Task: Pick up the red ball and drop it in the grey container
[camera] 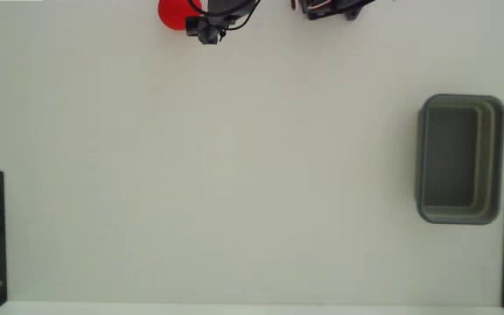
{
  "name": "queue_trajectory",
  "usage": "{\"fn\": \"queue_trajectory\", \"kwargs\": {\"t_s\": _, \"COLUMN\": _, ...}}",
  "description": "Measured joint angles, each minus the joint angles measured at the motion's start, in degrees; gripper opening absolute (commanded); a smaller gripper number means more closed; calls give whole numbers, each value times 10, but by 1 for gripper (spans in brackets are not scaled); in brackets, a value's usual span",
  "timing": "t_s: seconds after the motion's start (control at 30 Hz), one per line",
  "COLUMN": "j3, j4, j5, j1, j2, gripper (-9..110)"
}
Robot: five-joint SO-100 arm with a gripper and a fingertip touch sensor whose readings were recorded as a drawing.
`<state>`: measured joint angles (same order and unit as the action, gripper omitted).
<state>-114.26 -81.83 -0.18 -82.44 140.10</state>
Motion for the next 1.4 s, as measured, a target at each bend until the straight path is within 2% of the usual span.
{"fn": "queue_trajectory", "kwargs": {"t_s": 0.83, "j3": 0, "j4": 95, "j5": -1, "j1": 0, "j2": -120, "gripper": 110}}
{"fn": "queue_trajectory", "kwargs": {"t_s": 1.4, "j3": 12, "j4": 114, "j5": -1, "j1": -1, "j2": -165, "gripper": 110}}
